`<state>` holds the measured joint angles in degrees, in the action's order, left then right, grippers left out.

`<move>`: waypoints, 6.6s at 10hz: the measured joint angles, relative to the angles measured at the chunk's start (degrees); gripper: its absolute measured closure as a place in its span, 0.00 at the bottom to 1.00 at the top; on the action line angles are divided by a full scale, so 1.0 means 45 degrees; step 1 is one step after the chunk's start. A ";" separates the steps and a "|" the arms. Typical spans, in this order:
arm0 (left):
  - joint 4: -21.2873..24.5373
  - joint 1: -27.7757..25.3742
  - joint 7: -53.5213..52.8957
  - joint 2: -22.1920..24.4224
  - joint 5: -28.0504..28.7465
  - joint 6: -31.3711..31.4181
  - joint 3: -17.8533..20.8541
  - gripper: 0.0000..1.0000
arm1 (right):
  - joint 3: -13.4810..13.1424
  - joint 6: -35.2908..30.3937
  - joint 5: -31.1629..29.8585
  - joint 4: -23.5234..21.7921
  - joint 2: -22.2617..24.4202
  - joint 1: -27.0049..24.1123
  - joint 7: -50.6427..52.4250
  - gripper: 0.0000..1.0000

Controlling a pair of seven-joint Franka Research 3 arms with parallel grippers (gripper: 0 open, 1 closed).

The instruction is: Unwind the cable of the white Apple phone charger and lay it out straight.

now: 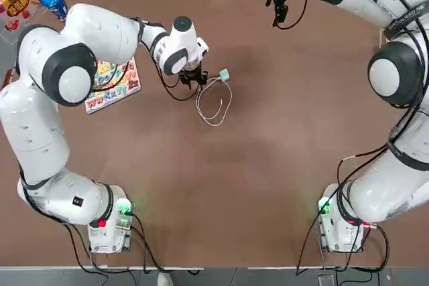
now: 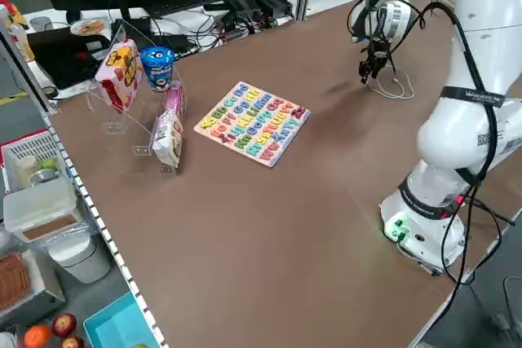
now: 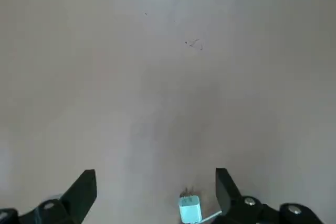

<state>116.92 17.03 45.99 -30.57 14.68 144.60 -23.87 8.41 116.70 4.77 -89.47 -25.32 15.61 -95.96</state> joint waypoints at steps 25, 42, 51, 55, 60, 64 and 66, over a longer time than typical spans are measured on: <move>0.0291 0.0550 0.0827 -0.0357 0.0562 -0.0123 -0.0022 0.85 | 0.0076 -0.0227 -0.1342 -0.0069 -0.0226 0.0643 0.0245 0.00; -0.1092 0.0405 0.0827 0.1282 0.0569 -0.3970 -0.0401 0.97 | 0.0118 -0.0222 -0.1342 -0.0068 -0.0423 0.0849 0.0272 0.00; -0.2374 0.0348 -0.2041 0.2160 0.0557 -0.8796 -0.0933 0.97 | 0.0084 0.0068 -0.1337 0.0076 -0.1170 0.1575 0.0269 0.00; -0.2521 0.0266 -0.2171 0.2631 -0.0017 -0.9343 -0.1517 0.97 | 0.0076 0.0068 -0.1336 0.0081 -0.1170 0.1574 0.0272 0.00; -0.2314 0.0317 -0.0366 0.3690 -0.0987 -0.9359 -0.3581 0.97 | 0.0156 0.0199 -0.1176 0.0763 -0.2145 0.2068 0.0269 0.00; -0.2170 0.0326 0.0713 0.4491 -0.1783 -0.9429 -0.5181 0.97 | 0.0159 0.0392 -0.0604 0.1019 -0.2564 0.2279 0.0505 0.00; -0.2133 0.0332 0.1333 0.4711 -0.1880 -0.9427 -0.6033 0.97 | 0.0159 0.0392 -0.0063 0.1059 -0.2574 0.2282 0.1019 0.00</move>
<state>107.32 18.53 51.99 -9.37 6.22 102.18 -51.02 9.12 118.47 4.49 -84.70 -36.90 25.88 -91.37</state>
